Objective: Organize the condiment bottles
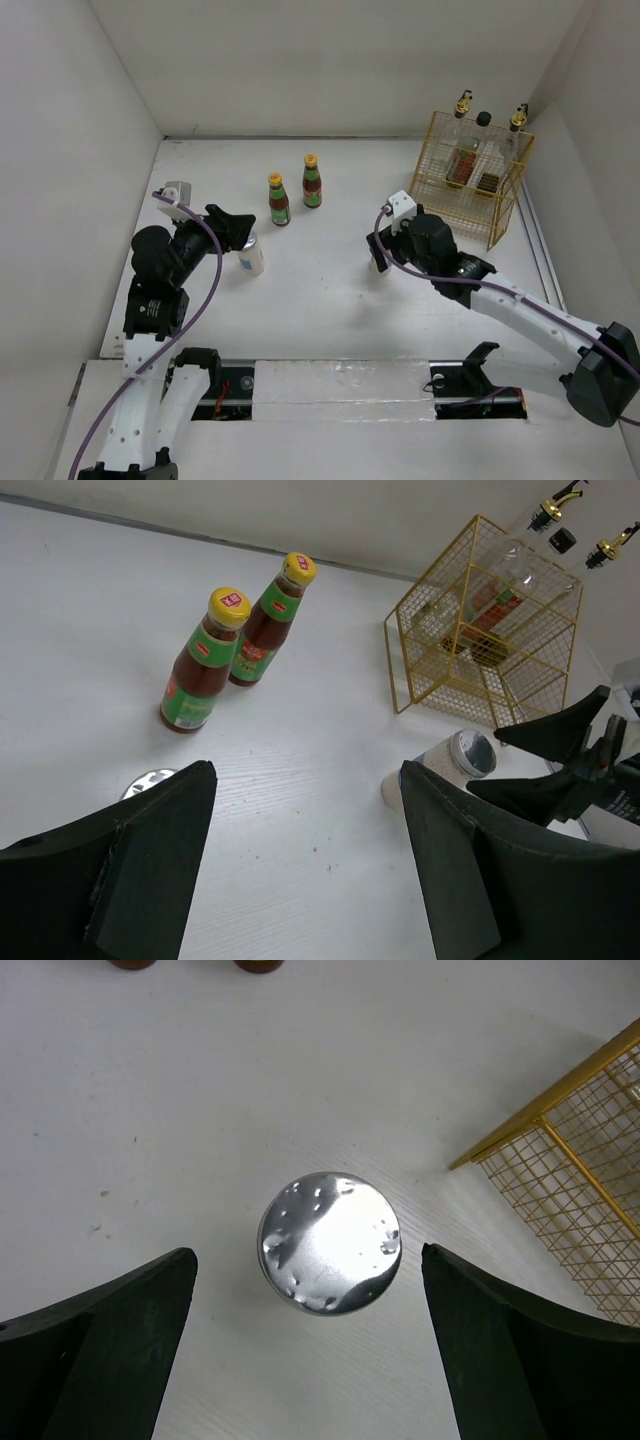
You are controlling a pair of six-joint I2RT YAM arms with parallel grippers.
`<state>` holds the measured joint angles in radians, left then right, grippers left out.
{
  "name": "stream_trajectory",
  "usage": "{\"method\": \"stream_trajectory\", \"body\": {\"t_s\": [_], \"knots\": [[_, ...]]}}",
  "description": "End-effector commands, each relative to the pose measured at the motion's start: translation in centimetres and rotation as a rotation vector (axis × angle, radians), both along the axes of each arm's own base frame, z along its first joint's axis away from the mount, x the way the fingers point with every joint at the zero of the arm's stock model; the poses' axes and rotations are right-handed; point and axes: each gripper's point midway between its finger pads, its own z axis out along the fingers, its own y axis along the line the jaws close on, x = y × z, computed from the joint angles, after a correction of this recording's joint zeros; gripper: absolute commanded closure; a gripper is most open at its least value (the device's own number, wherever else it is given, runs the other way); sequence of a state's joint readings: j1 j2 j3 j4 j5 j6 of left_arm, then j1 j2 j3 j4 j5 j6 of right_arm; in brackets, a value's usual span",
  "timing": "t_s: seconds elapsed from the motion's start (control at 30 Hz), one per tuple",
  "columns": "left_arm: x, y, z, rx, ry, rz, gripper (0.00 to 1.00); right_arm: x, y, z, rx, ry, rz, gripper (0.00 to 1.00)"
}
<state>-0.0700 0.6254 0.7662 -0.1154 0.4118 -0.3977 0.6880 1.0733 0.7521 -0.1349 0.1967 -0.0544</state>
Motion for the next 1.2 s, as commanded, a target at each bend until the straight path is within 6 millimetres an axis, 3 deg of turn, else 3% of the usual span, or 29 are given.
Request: {"method": "stream_trajectory", "body": {"t_s": [0.0,0.3,0.37,0.53,0.67,0.73,0.93,1.17], "knots": [[0.0,-0.2,1.0,-0.006,-0.049,-0.015,0.29,1.2,1.2,-0.3,0.051,-0.016,0.013,0.0],[0.1,-0.4,1.0,-0.007,-0.049,-0.026,0.29,2.1,1.5,-1.4,0.08,-0.025,-0.004,0.19],[0.1,-0.4,1.0,-0.007,-0.049,-0.026,0.29,2.4,1.7,-0.8,0.095,-0.044,-0.004,0.34],[0.1,-0.4,1.0,-0.007,-0.049,-0.026,0.29,2.6,1.6,0.6,0.117,-0.078,-0.013,0.49],[0.1,-0.4,1.0,-0.007,-0.049,-0.026,0.31,2.9,1.6,4.6,0.161,-0.169,-0.012,0.52],[0.1,-0.4,1.0,-0.007,-0.049,-0.026,0.31,3.5,0.9,8.0,0.198,-0.236,-0.03,0.52],[0.1,-0.5,1.0,-0.008,-0.049,-0.035,0.31,6.8,-3.7,16.5,0.259,-0.4,-0.147,0.52],[-0.1,-0.5,1.2,-0.008,-0.058,-0.035,0.31,11.8,-9.3,20.9,0.238,-0.479,-0.275,0.53]]}}
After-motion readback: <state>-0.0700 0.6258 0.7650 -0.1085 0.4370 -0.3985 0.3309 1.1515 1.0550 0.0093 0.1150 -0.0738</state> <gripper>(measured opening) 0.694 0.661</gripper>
